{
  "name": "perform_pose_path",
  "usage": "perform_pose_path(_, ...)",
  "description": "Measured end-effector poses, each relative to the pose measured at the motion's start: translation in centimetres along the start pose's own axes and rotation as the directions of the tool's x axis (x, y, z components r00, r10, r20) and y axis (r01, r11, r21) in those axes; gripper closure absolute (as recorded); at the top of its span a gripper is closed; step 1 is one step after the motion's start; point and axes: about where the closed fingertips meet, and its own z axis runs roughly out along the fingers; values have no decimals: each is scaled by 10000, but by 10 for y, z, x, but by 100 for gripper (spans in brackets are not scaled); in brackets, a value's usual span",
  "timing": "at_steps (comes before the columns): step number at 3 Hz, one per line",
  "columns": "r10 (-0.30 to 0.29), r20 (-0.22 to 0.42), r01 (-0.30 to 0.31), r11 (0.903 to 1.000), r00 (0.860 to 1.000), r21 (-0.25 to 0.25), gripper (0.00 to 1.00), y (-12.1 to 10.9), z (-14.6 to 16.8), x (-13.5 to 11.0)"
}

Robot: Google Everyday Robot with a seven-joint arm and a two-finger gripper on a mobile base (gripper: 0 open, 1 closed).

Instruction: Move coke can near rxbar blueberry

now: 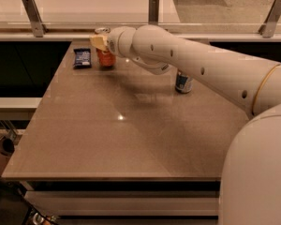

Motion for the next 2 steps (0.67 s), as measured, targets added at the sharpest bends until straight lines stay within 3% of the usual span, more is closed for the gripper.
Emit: perform_pose_path(2,-7,7,7,10000,10000,-52,36,4,1,-1)
